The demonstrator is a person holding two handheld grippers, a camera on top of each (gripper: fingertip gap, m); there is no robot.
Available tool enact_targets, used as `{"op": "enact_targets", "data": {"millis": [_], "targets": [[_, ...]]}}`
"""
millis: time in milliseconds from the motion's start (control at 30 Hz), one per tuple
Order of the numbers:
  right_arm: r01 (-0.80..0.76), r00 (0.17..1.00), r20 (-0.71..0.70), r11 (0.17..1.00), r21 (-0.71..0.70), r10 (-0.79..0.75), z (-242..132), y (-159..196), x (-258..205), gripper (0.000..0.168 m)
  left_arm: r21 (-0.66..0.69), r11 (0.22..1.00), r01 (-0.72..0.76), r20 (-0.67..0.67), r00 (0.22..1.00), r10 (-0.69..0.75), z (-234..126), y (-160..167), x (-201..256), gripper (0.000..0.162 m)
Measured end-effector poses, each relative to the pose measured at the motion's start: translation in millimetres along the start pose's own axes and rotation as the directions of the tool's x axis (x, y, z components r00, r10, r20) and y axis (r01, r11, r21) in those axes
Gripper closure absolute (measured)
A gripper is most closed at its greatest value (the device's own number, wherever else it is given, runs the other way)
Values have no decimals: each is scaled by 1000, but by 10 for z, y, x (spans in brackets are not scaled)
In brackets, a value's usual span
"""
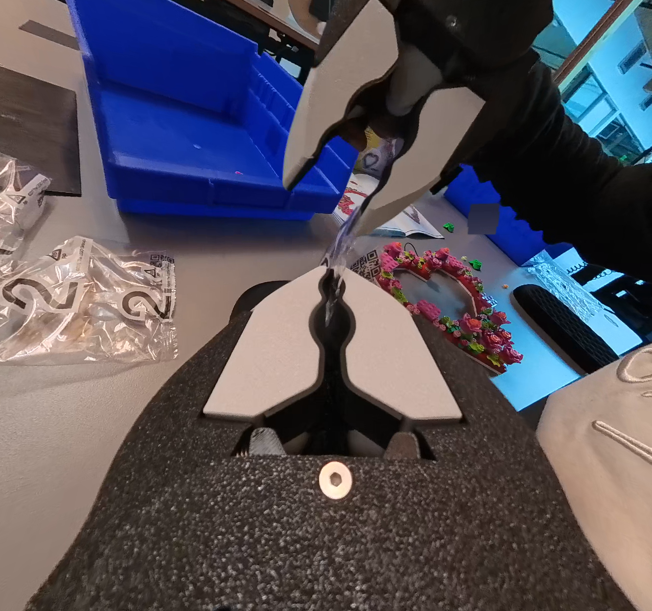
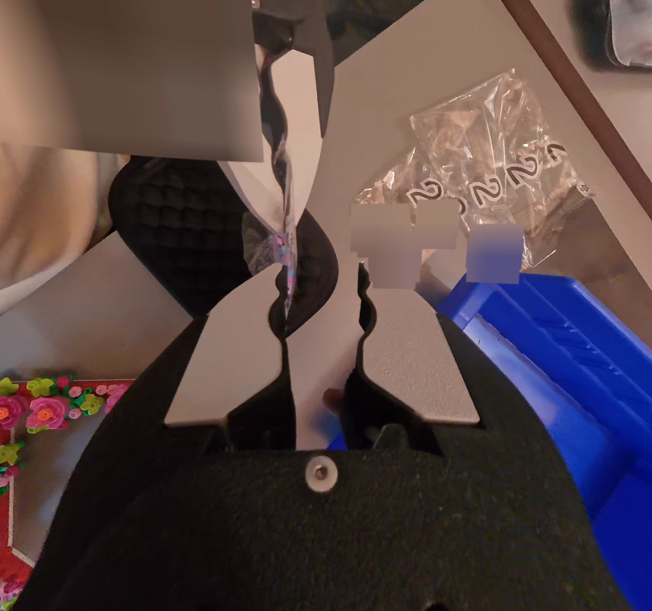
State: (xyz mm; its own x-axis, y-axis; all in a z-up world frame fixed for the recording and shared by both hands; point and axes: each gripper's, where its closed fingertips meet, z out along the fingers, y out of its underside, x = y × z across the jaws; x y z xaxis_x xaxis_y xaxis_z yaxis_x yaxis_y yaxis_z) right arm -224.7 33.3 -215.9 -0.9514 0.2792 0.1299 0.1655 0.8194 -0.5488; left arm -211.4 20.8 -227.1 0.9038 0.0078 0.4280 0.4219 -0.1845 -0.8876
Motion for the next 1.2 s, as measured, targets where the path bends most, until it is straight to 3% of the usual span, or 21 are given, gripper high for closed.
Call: {"op": "enact_targets", "data": {"millis": [33, 167, 300, 467, 567, 733, 867, 1033, 1200], "targets": [[-3, 1000, -4, 1000, -8, 3, -1, 15, 20, 130, -1, 1000, 2, 0, 1000, -2, 1, 3, -3, 162], [12, 1000, -23, 998, -55, -13, -182, 198, 235, 135, 1, 1000, 12, -6, 1000, -12, -2, 3, -8, 162], [-17, 999, -47, 966, -259, 5, -376, 923, 749, 144, -1, 1000, 0, -8, 1000, 0, -2, 10, 6, 162], [4, 998, 54, 904, -428, 22, -208, 1636, 958, 152, -3, 1000, 12, -11, 1000, -12, -2, 26, -6, 162], [21, 996, 82, 867, -498, 23, -93, 1888, 1005, 150, -15, 1000, 11, -12, 1000, -11, 9, 39, -6, 162], [22, 994, 106, 846, -532, 40, -10, 1980, 1015, 143, -23, 1000, 20, -18, 1000, -21, 23, 49, -27, 162], [11, 992, 112, 846, -532, 57, 11, 1965, 1015, 146, -19, 1000, 24, -14, 1000, -24, 20, 45, -50, 162], [18, 991, 125, 849, -529, 57, 16, 1967, 991, 168, -15, 1000, 22, -14, 1000, -22, 11, 45, -55, 162], [9, 993, 106, 857, -516, 54, -52, 1907, 1026, 164, -14, 1000, 23, -16, 1000, -23, 8, 47, -54, 162]]}}
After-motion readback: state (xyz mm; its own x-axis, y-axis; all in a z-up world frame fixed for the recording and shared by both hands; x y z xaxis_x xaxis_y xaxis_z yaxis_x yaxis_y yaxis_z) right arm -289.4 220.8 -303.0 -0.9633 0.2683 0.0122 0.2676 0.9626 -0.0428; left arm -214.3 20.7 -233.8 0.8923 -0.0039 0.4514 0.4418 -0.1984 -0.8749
